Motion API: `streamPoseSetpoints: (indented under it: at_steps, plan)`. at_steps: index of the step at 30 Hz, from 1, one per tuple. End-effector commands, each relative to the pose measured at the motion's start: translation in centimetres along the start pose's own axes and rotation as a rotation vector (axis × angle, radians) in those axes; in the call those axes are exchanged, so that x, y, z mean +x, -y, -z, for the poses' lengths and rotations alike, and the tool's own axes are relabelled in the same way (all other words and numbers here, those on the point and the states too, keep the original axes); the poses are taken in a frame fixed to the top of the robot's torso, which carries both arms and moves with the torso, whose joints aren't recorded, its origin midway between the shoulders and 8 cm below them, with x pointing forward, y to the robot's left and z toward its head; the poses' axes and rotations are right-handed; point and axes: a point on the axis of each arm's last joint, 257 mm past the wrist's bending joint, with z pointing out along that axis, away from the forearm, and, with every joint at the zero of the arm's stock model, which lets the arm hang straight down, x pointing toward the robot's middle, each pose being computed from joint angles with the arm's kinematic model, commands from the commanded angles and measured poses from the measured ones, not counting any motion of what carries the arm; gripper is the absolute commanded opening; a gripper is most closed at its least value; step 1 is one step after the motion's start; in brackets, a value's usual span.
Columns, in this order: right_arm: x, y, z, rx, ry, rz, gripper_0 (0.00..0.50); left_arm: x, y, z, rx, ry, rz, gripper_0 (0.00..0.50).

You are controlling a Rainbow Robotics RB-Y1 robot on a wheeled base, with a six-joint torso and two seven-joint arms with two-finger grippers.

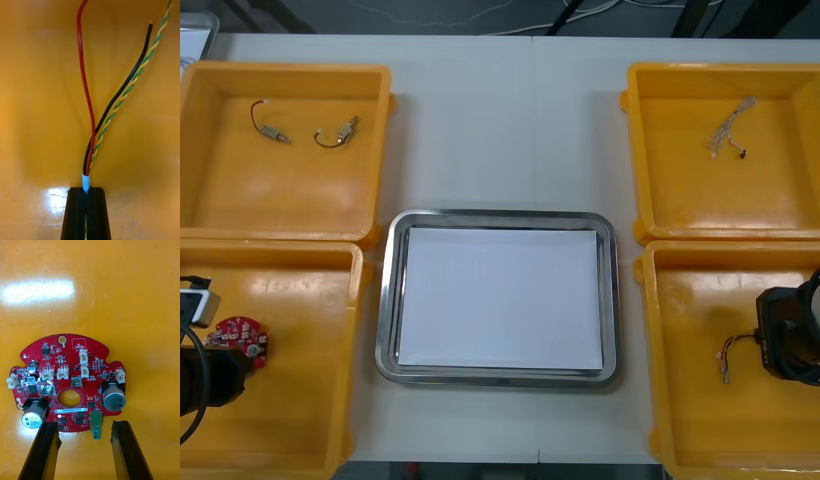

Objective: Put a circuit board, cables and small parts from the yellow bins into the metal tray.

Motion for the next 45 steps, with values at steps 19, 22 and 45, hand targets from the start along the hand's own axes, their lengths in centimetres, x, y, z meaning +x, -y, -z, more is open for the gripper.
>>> streamPoseSetpoints:
  at_steps: [19, 22, 45]
  plan:
    - [1.0, -1.4, 7.2, 0.029, 0.013, 0.144, 0.000, 1.9, 2.2, -1.2, 0.010, -0.025, -0.023, 0.411]
    - [1.4, -2.3, 8.3, -0.015, 0.015, 0.172, 0.000, 2.1, 2.0, -1.2, 0.003, -0.029, -0.026, 0.411]
    - [4.2, -3.9, 12.9, -0.166, 0.063, 0.710, 0.000, 1.6, 1.0, -1.6, -0.032, -0.008, -0.029, 0.333]
